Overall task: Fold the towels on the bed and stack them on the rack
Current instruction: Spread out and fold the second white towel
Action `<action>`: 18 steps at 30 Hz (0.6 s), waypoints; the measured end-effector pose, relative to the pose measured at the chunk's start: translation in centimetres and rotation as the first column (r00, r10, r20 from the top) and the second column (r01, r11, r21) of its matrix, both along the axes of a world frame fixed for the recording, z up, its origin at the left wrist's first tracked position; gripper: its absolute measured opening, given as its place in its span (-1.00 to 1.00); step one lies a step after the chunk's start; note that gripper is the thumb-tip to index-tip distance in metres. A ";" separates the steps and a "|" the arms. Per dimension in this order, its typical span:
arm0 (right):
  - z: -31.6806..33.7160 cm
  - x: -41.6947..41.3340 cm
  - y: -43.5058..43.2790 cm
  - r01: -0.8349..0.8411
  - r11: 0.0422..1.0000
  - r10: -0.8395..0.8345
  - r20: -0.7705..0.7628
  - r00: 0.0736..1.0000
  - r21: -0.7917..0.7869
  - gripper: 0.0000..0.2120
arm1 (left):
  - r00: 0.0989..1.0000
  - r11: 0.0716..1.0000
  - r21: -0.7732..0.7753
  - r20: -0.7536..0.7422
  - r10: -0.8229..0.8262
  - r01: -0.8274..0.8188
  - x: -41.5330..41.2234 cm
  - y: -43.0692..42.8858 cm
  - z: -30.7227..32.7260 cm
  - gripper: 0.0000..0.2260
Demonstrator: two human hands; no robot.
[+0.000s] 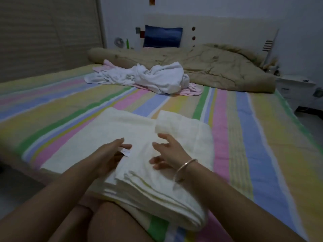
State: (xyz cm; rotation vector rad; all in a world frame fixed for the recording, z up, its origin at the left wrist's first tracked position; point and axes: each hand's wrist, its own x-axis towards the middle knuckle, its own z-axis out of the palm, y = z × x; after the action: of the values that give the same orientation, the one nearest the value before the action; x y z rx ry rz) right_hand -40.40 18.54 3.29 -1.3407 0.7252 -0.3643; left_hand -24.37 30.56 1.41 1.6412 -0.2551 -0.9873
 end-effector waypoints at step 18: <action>-4.9 1.9 -8.1 -0.602 0.332 -0.403 -0.686 0.606 -0.726 -0.39 | 0.860 0.944 0.177 0.393 -0.326 0.277 -3.1 -0.4 0.5 -0.72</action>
State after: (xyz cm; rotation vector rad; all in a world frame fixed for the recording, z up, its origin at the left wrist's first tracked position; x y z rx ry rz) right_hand -38.50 10.47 -1.58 -2.8635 1.2402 0.0485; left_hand -27.47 30.17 1.93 1.9513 -0.7811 -0.8799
